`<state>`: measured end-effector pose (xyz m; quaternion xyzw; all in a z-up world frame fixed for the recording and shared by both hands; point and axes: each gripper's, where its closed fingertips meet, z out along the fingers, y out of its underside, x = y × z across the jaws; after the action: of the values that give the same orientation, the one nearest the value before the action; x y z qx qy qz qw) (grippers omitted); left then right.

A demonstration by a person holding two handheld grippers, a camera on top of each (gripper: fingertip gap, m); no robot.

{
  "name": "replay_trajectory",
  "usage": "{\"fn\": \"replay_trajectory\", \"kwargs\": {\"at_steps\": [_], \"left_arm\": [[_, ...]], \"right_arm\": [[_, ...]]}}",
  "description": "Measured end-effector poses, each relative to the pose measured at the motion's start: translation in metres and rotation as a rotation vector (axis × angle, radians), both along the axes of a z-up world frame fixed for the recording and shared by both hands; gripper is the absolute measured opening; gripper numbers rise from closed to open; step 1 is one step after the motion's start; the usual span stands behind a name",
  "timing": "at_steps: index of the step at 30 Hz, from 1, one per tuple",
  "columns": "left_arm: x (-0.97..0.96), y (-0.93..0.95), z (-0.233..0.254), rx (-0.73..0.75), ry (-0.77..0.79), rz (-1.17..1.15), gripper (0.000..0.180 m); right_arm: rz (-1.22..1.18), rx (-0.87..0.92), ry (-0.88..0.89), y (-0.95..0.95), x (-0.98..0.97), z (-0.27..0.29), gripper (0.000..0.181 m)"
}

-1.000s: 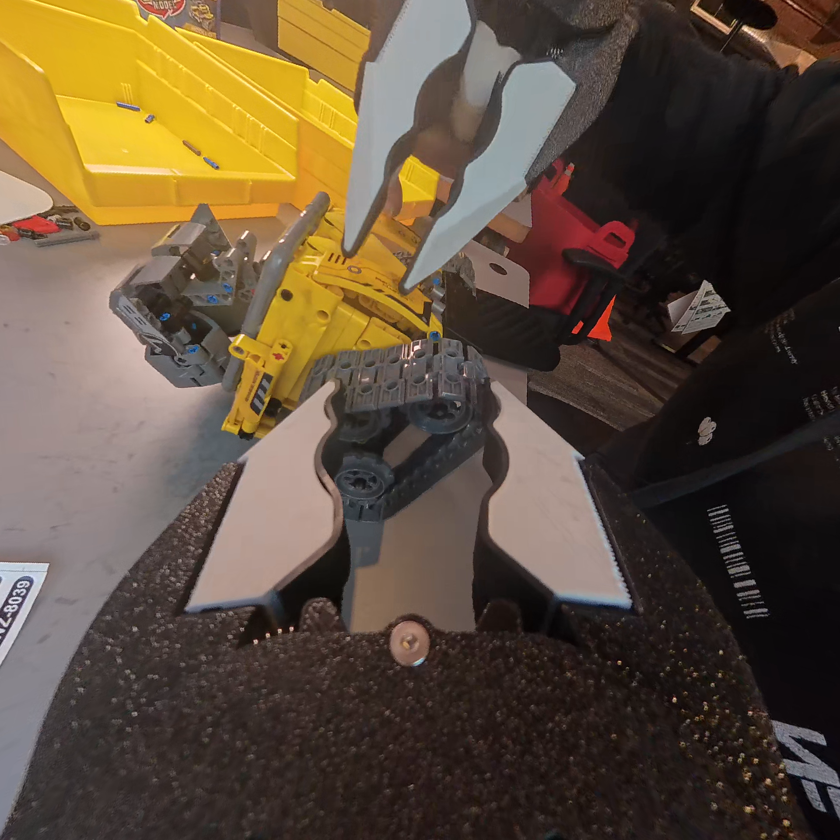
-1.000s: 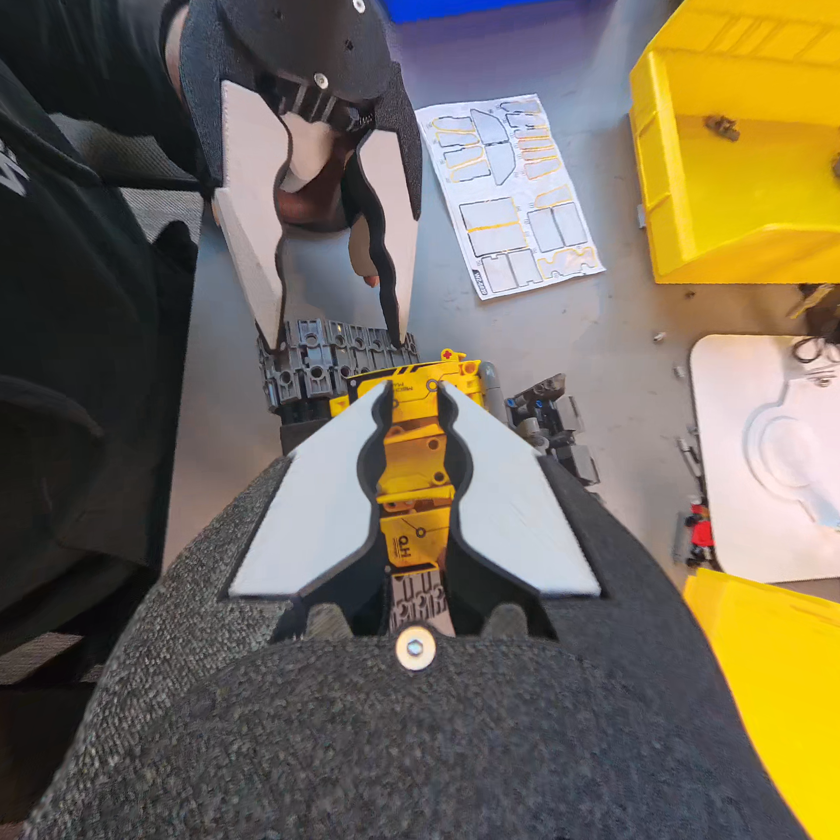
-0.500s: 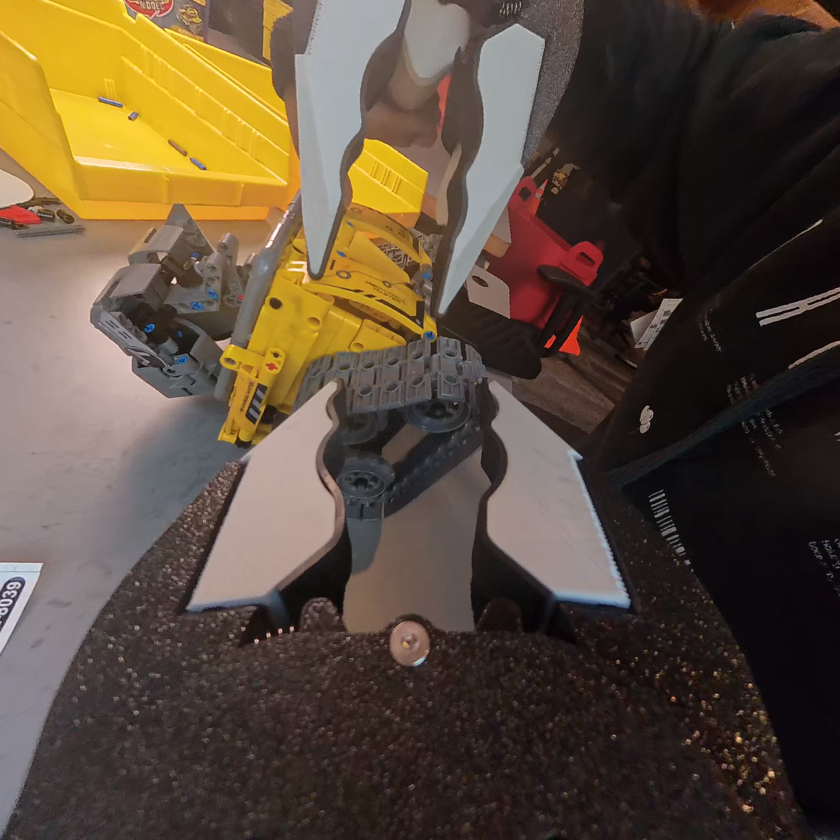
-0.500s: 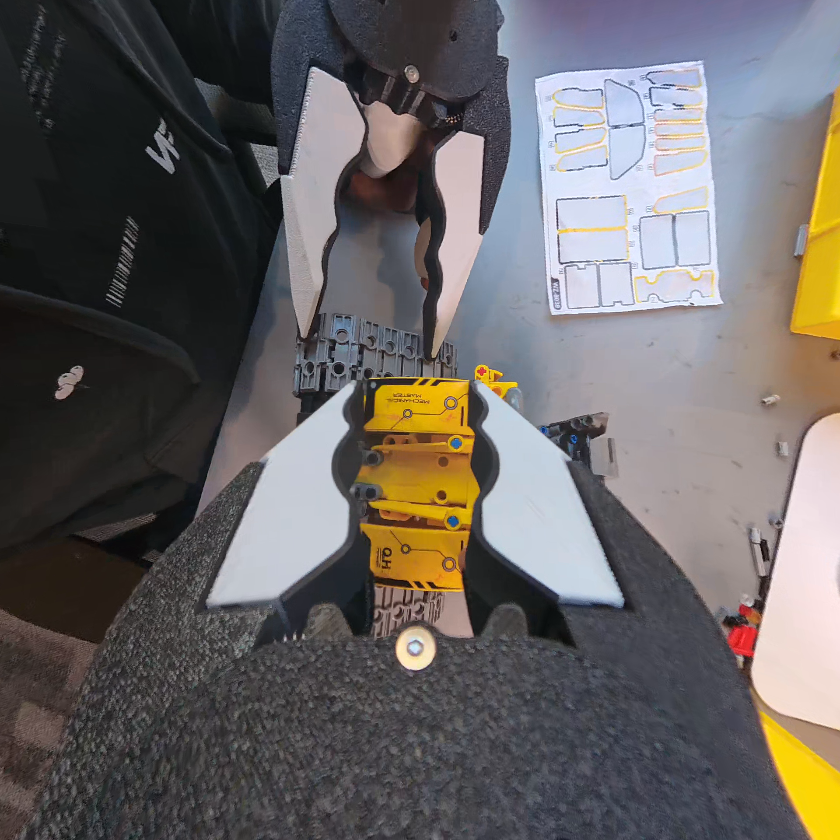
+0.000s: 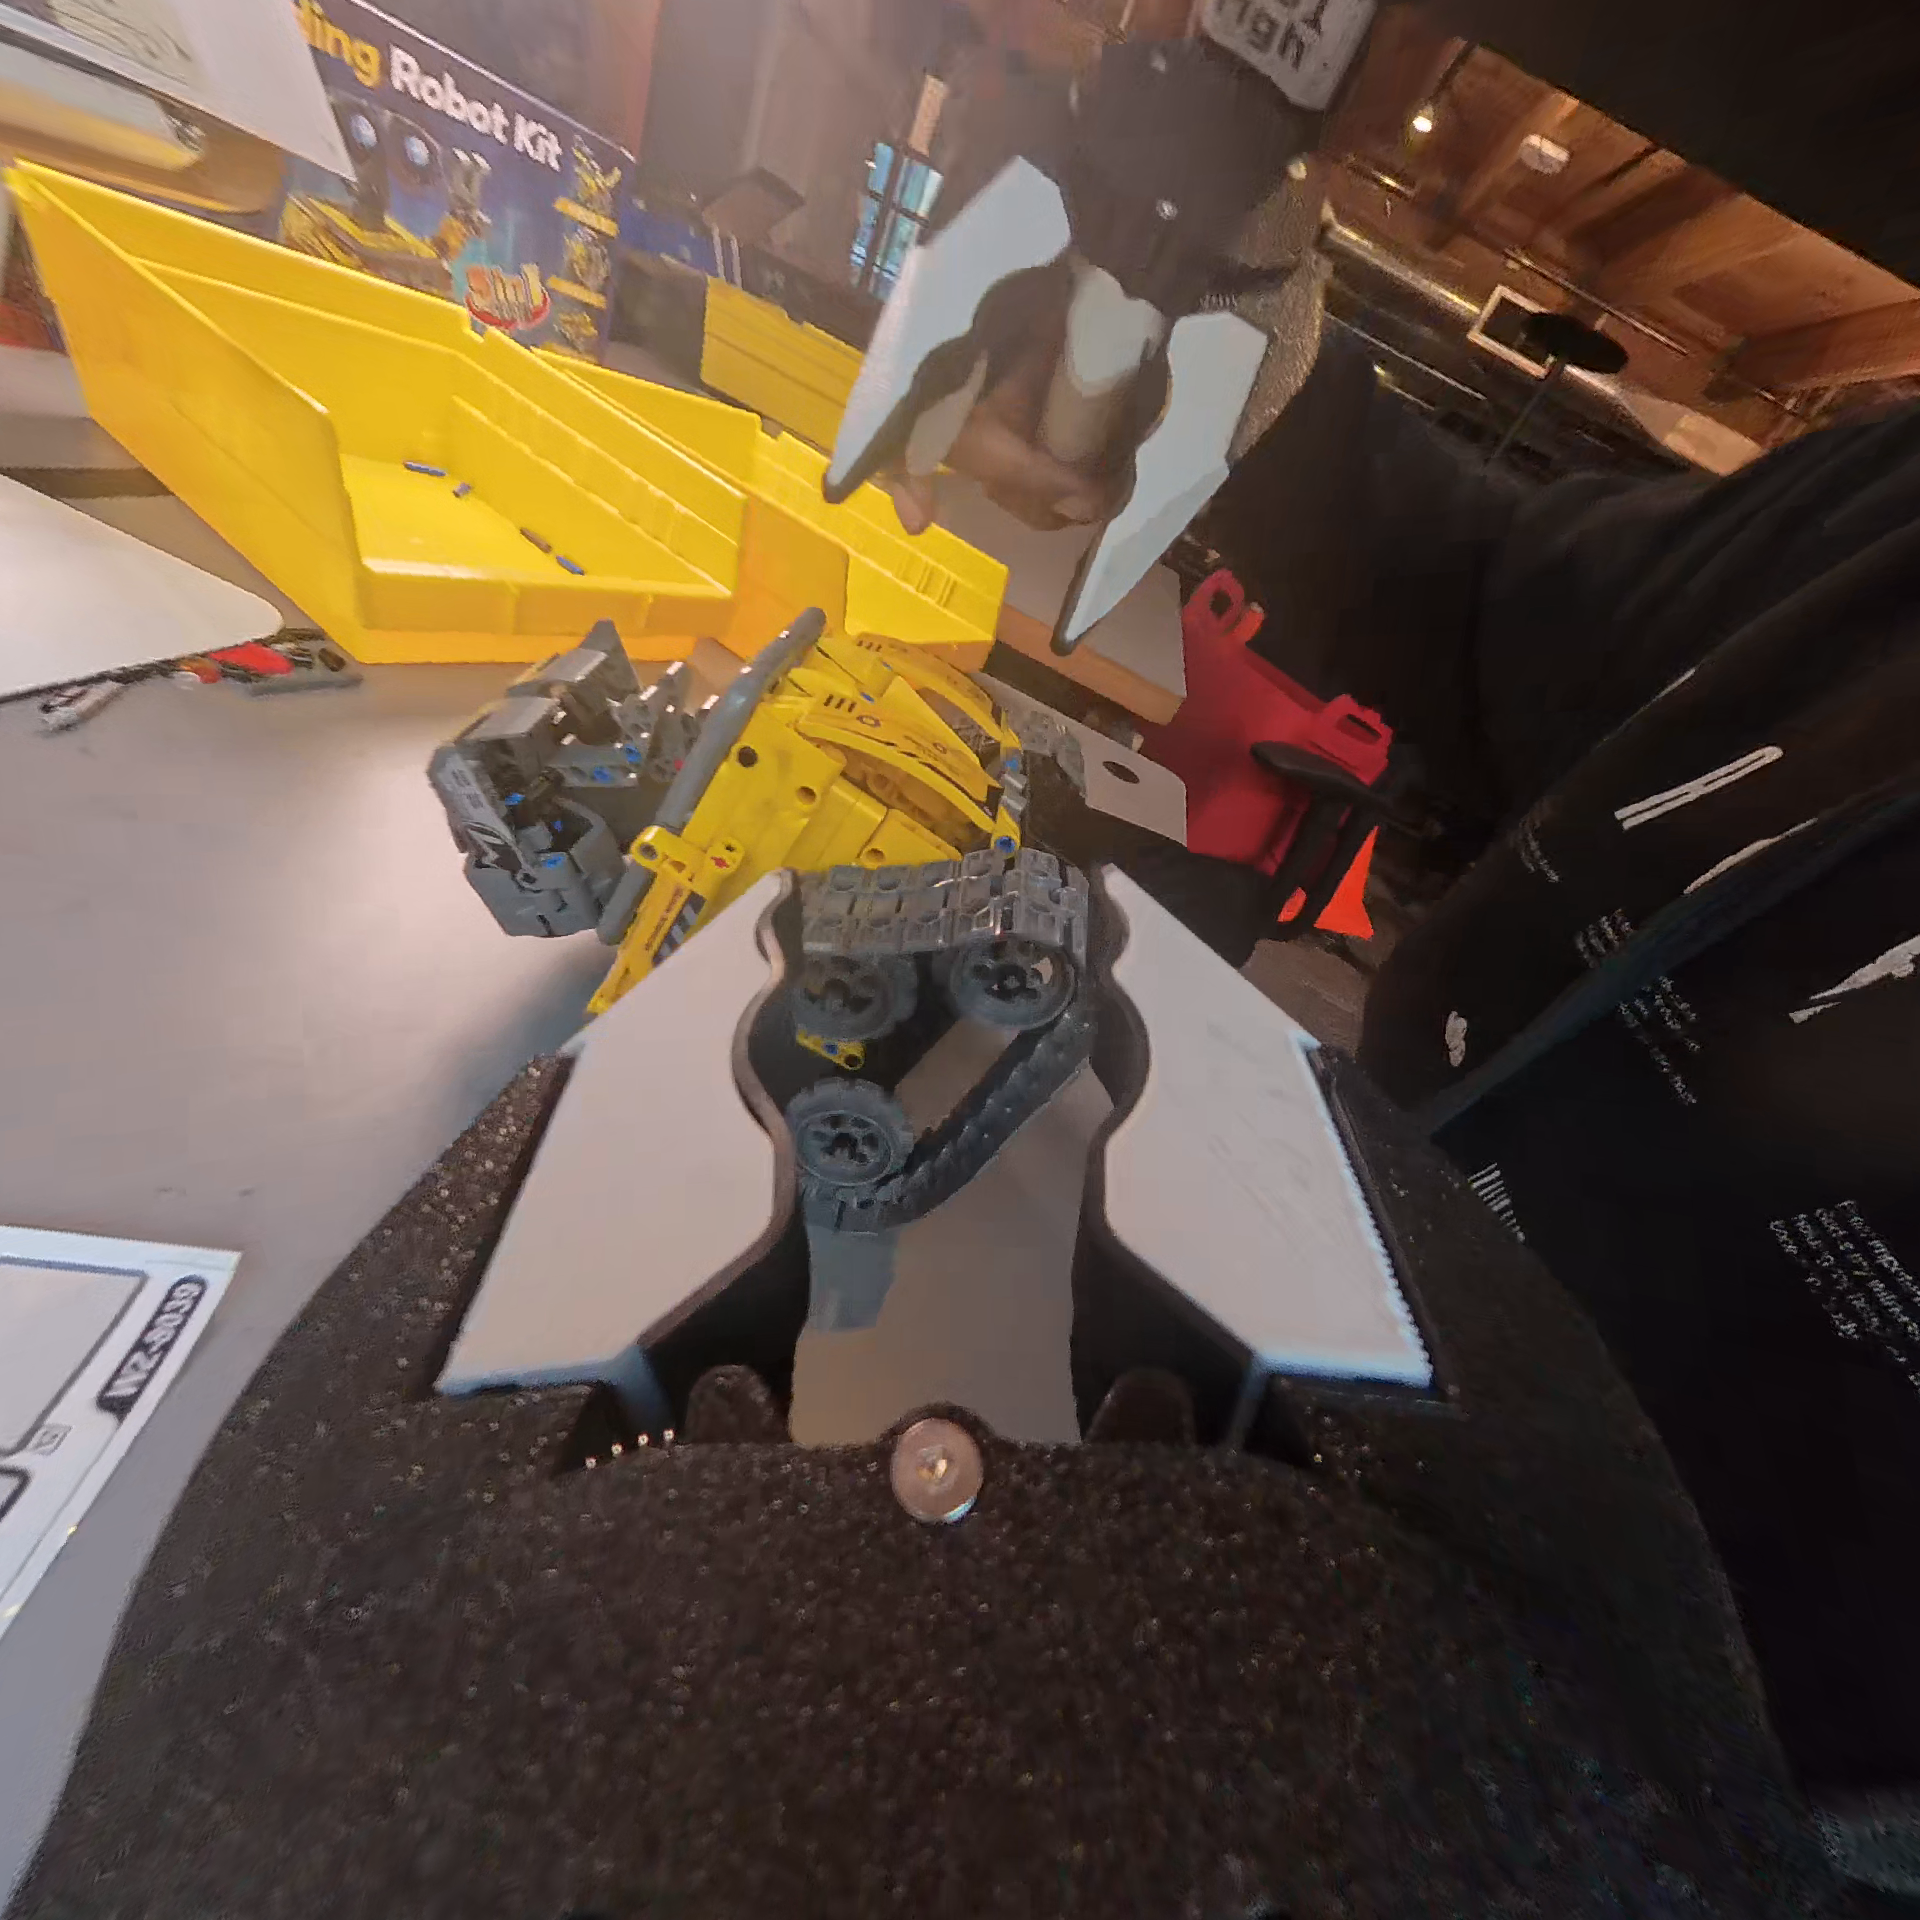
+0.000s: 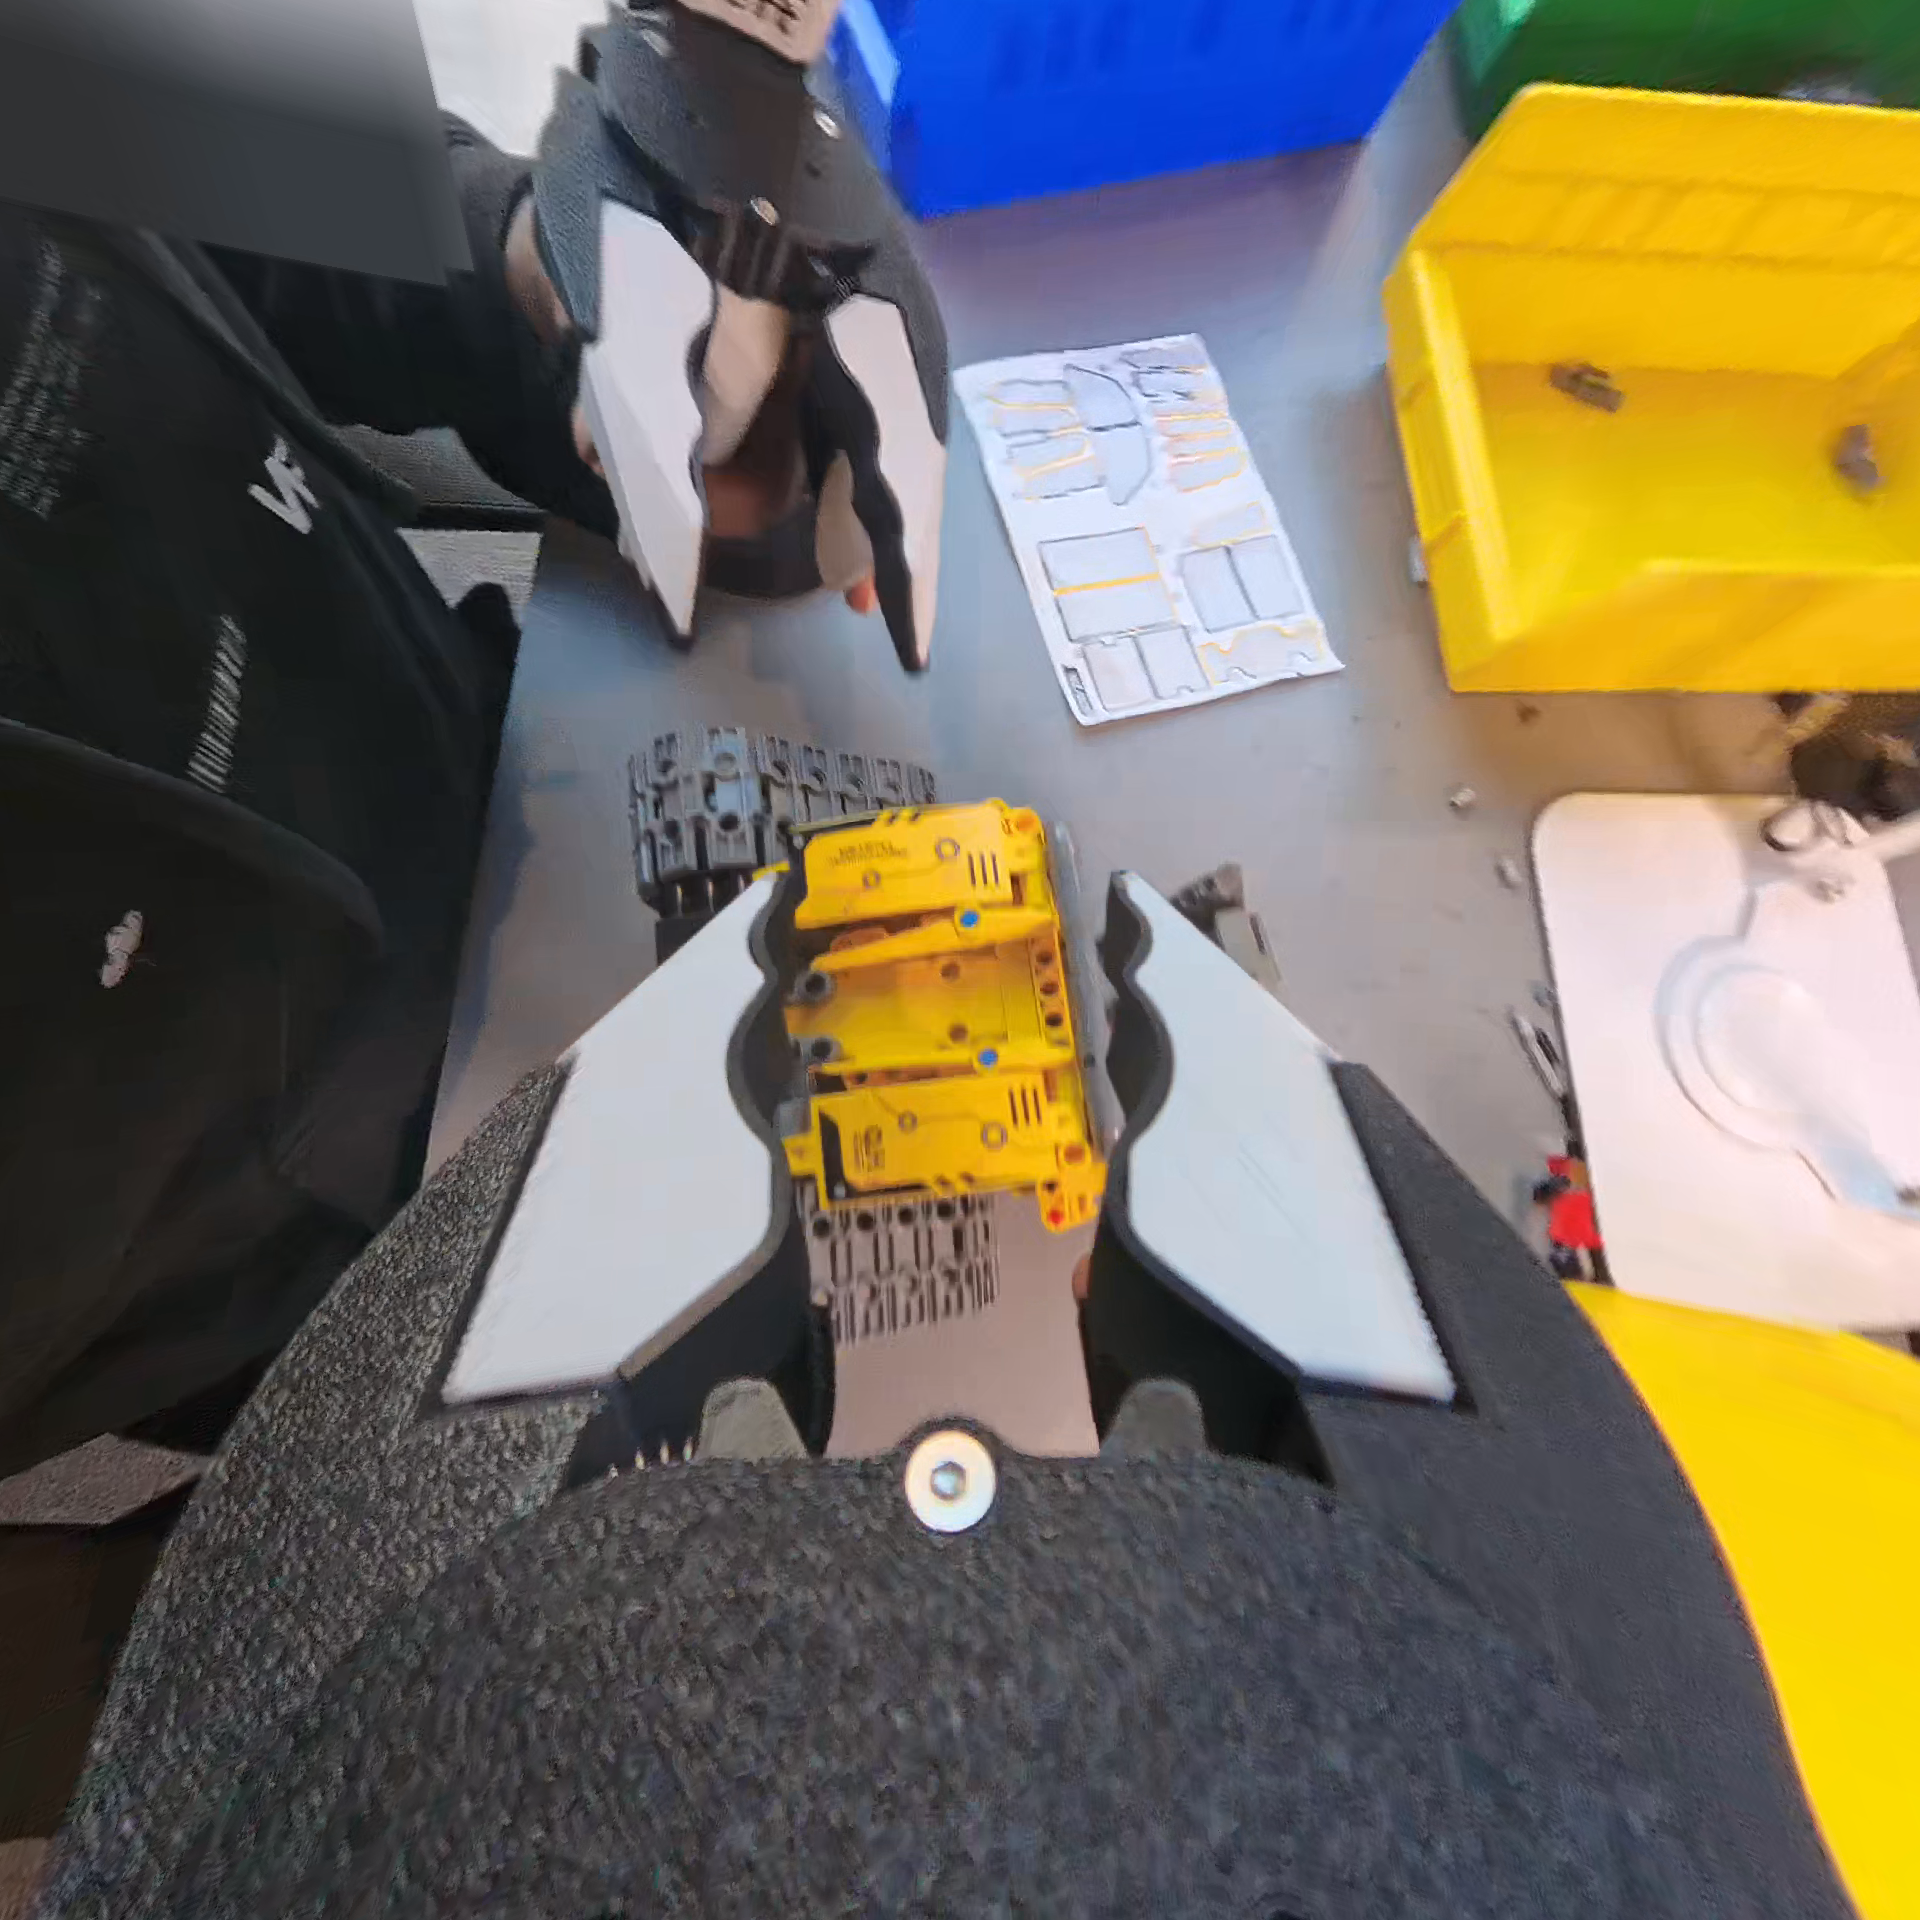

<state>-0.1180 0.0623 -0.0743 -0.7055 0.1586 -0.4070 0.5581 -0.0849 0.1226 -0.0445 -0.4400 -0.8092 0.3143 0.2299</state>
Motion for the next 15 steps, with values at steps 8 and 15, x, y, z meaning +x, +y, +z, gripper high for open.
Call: {"fn": "replay_trajectory", "kwargs": {"at_steps": [8,15], "left_arm": [[-0.024,-0.009,-0.002,-0.006,0.038,0.148,0.054],[0.009,-0.015,-0.010,0.010,0.106,0.104,0.075]], "right_arm": [[-0.297,-0.162,0.110,0.003,0.060,-0.022,0.064],[-0.370,-0.005,0.149,-0.003,0.078,-0.052,0.078]]}}
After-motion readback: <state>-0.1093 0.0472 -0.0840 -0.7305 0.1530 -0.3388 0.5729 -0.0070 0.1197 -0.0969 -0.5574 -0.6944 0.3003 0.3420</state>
